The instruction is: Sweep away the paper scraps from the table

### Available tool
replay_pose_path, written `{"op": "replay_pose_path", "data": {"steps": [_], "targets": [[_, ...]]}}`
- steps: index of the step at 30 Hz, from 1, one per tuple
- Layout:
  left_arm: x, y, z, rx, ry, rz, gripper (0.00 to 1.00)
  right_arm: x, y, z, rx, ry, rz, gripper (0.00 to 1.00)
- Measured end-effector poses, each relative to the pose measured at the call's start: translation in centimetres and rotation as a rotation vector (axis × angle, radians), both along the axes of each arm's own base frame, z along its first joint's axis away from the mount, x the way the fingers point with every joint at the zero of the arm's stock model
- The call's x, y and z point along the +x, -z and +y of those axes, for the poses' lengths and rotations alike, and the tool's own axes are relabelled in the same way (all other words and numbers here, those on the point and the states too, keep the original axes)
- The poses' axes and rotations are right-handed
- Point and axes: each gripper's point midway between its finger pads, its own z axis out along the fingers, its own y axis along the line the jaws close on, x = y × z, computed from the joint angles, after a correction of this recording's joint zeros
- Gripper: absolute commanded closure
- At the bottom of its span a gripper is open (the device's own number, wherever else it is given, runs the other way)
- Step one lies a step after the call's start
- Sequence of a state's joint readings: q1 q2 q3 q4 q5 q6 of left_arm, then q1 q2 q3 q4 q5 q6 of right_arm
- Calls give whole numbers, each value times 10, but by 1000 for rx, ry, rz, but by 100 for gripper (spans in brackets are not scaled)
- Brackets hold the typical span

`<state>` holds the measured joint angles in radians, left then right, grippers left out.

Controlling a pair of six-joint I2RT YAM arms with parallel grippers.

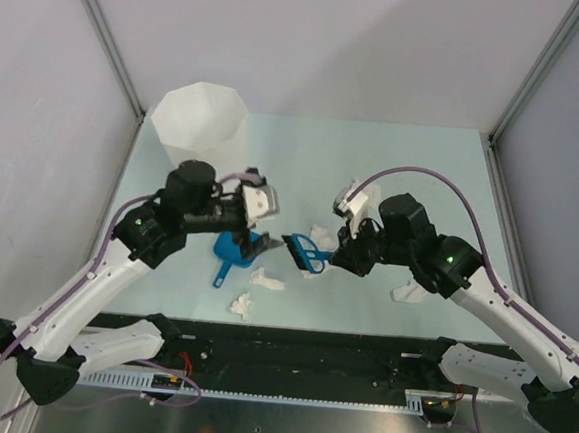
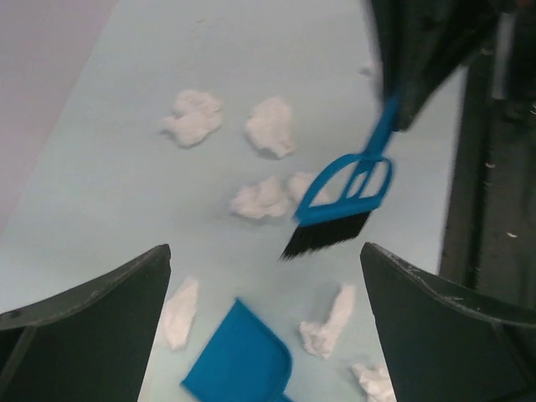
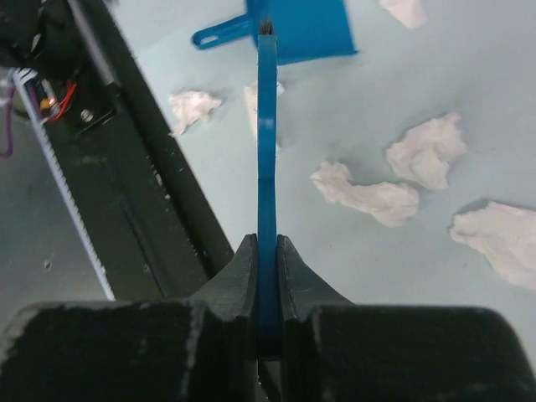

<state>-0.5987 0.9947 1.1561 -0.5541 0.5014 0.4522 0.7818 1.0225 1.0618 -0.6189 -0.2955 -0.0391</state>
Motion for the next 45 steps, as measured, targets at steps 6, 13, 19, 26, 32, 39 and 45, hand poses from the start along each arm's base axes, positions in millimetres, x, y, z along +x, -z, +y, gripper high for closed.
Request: {"op": "replay_pose_path", "data": {"steps": [6,13,19,26,32,39,45], "targets": [[-51,25,-31,71,232,8,0,-18,-5,20,-8,-187,-11,100],[-54,45,-39,108,263,72,35,-36,-2,36,3,-323,0,100],[-56,64,-43,142,278,132,96,-39,-7,38,16,-359,-14,100],[-72,65,-43,137,347,152,100,-40,-9,33,6,-356,-26,43],[-54,63,-35,125,236,179,100,-21,-43,17,142,-253,-35,0],[-27,28,-27,2,64,209,100,16,-109,-28,527,4,-100,2],[-50,-4,-35,-112,146,261,100,10,-128,-1,705,-47,-46,14]]}}
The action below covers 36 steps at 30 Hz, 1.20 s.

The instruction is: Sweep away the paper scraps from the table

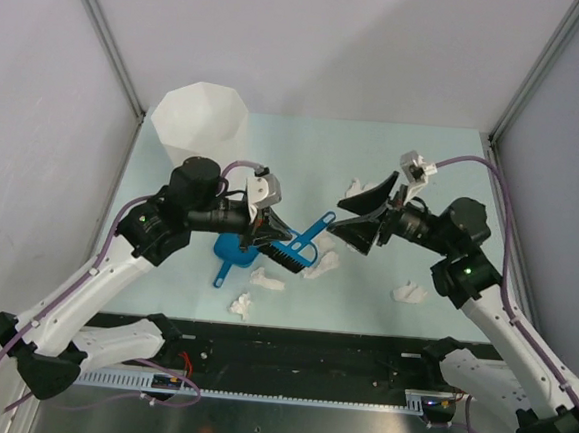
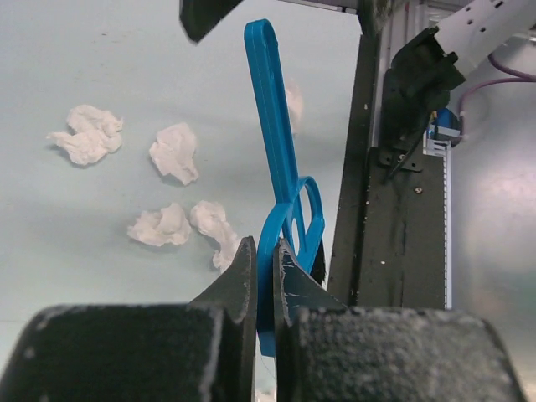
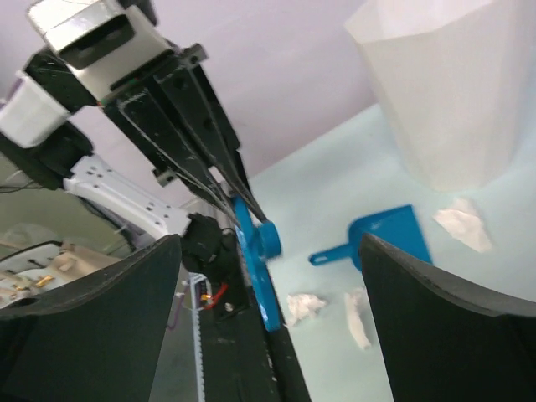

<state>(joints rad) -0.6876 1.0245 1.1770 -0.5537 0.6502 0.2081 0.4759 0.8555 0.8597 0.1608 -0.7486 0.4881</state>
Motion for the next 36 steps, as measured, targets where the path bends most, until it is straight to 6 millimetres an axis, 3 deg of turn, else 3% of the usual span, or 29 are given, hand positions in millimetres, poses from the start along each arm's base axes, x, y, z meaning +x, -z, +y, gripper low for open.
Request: {"op": "replay_pose_path", "data": {"steps": [2,3,5,6,7,14,18,20,23,25,26,30,31,32,35,36], "targets": [[-4,-2,-1,-12,13,17,100,-4,-4,14,31,-42,8,22],[-6,-3,-2,-17,21,26,100,-7,-5,21,44,-65,10,34],[-10,-4,-3,-25,39,42,100,-14,-8,35,65,-111,7,46],[-12,-4,-4,-28,47,48,100,-16,-8,39,67,-125,8,57],[-13,-5,-4,-32,52,55,100,-18,-7,42,70,-137,12,60],[-16,-6,-5,-39,62,68,100,-16,-6,44,69,-137,12,60],[-16,-7,-5,-44,59,76,100,-16,-5,45,66,-137,13,41],[-15,-8,-5,-47,56,78,100,-15,-4,45,62,-132,7,42],[-14,-10,-5,-52,50,79,100,-15,-2,45,55,-129,1,61],[-13,-12,-5,-57,47,75,100,-15,-1,45,52,-129,2,95],[-13,-12,-5,-58,46,78,100,-15,-1,45,50,-128,-1,100],[-13,-12,-4,-60,40,87,99,-16,-1,45,54,-129,6,100],[-12,-12,-4,-60,33,91,78,-17,-1,45,53,-127,6,100],[-10,-11,-3,-58,20,92,35,-15,-1,45,52,-111,7,100],[10,-8,2,-36,-91,73,9,-5,4,40,34,-16,27,100],[22,-5,7,-21,-160,60,7,1,6,36,26,28,34,100]]}}
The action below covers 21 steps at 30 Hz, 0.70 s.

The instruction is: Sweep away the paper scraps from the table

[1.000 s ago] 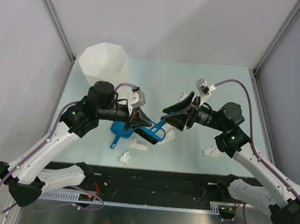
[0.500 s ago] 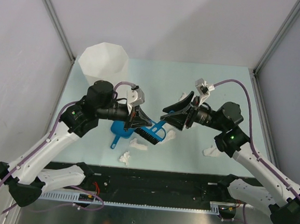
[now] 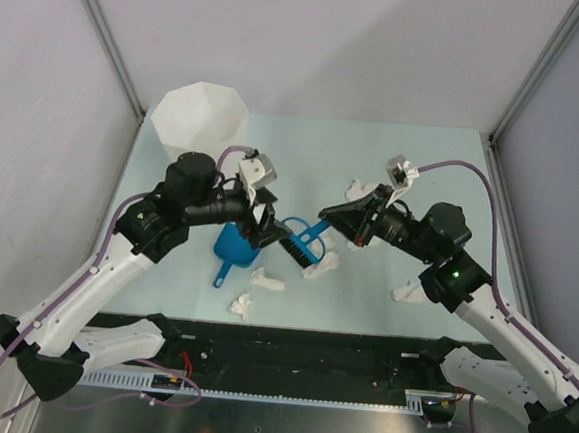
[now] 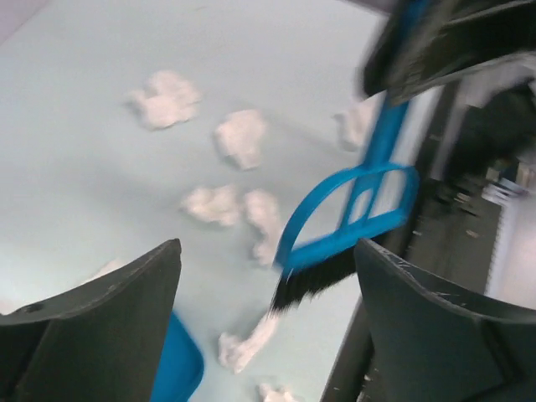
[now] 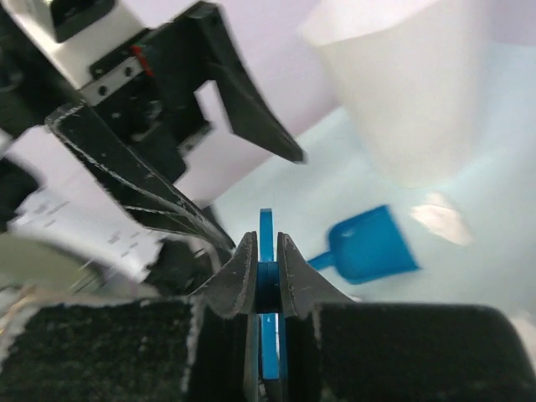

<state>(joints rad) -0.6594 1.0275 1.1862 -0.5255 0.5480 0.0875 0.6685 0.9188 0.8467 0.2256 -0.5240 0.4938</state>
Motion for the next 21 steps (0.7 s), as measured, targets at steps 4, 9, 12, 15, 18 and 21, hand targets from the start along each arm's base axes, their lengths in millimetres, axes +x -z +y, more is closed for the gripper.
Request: {"op": "replay_pose_path", "data": {"steps": [4,9,12,15,18,21], "targets": [[53,15,39,102,-281,-72,0,28,17,-19,-76,259,17,100],[66,79,89,331,-453,-102,7,38,50,-24,-226,428,18,100],[53,146,115,531,-450,-26,17,43,70,-24,-317,482,13,100],[39,207,136,733,-410,81,20,47,85,-24,-378,509,8,100],[26,248,150,881,-358,185,21,48,100,-26,-417,520,10,100],[23,261,152,925,-334,225,21,48,111,-29,-441,527,17,100]]}}
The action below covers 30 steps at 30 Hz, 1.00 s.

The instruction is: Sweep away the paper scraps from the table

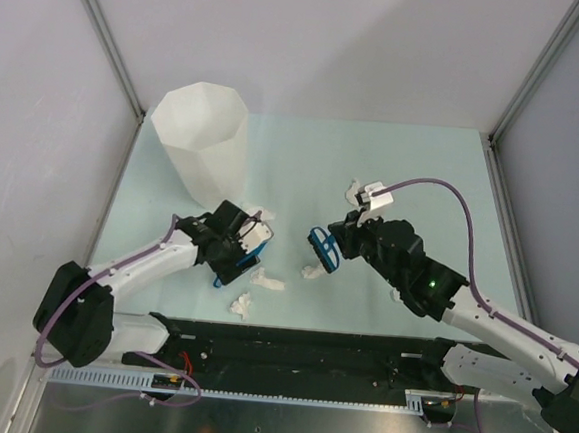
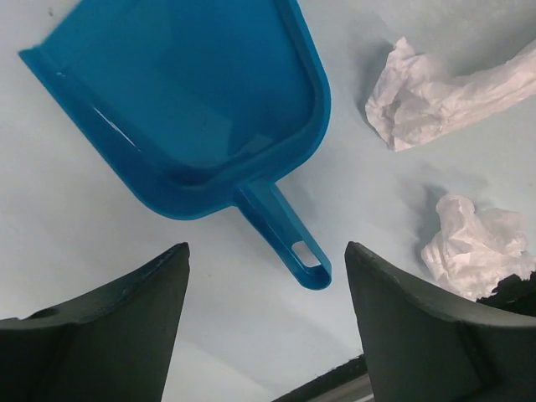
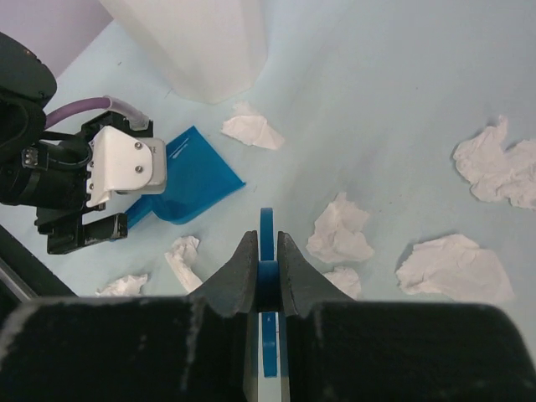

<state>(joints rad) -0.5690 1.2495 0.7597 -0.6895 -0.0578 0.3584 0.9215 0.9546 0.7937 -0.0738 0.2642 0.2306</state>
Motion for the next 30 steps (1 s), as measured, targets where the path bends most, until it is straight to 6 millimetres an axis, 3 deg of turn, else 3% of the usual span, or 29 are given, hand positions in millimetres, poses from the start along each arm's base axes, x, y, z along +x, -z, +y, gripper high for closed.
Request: {"op": "replay_pose_path", "data": {"steps": [9,11,15,16,22,25,30], "targets": [[-7,35,8,47,-6,124,33,-3,12,-1,-19,-4,14,100],[-13,44,10,58,-9,165,42,-6,12,2,-22,-19,11,100],[-13,45,7,38,-6,177,78,-26,12,19,-42,-119,-8,100],[-13,45,7,35,-1,177,97,-35,12,26,-49,-162,-15,100],[-13,45,10,10,-8,155,100,-103,19,76,-65,-487,-49,100],[-15,38,27,33,-39,106,100,-131,28,98,-61,-622,-41,100],[0,-3,48,43,-100,-99,100,-162,57,141,-55,-766,-11,100]]}}
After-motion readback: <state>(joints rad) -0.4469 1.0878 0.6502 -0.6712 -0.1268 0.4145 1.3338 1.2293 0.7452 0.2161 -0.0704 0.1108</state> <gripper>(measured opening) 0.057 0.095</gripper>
